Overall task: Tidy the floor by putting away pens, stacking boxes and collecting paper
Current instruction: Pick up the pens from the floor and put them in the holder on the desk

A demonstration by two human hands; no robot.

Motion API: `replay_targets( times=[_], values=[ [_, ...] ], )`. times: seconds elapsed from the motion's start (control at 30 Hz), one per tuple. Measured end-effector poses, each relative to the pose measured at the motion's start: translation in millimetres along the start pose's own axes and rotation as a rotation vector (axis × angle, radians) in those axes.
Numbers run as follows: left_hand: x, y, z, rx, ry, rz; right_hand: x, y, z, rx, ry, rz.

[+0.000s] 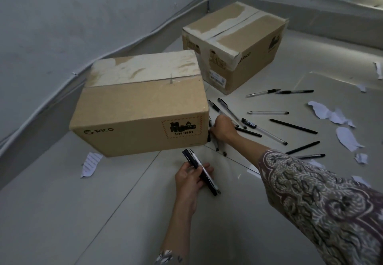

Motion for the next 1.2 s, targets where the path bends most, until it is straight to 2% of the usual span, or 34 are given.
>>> replay_targets(
  times=[0.4,0.63,1.0,1.2],
  values=[
    [-0.8,4.5,-15.9,0.037,0.037,0.022,-3.9,-3.4,20.1,0.025,0.128,-0.013],
    [-5.0,9.0,-56.6,0.099,0.108,0.057,-28.3,-15.9,55.3,0.263,0.228,0.075],
    [-5.7,-13.0,-155.2,0.381,0.246,0.060,-67.3,-63.1,154.2,0.385,0.059,0.093],
    [-66.2,-72.3,-233.3,0.575,0.303,0.024,-112.4,-48.0,291.0,0.556,-0.232,0.065]
  ],
)
Point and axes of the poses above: each hand's wrist, its own x-axis towards the middle knuckle, its own z-axis out of the back of the hand, y = z × x, the point moved 8 cm from there along x, towards the middle knuckle, and after that the axes turned 6 degrees about z, right-handed, at the moved point
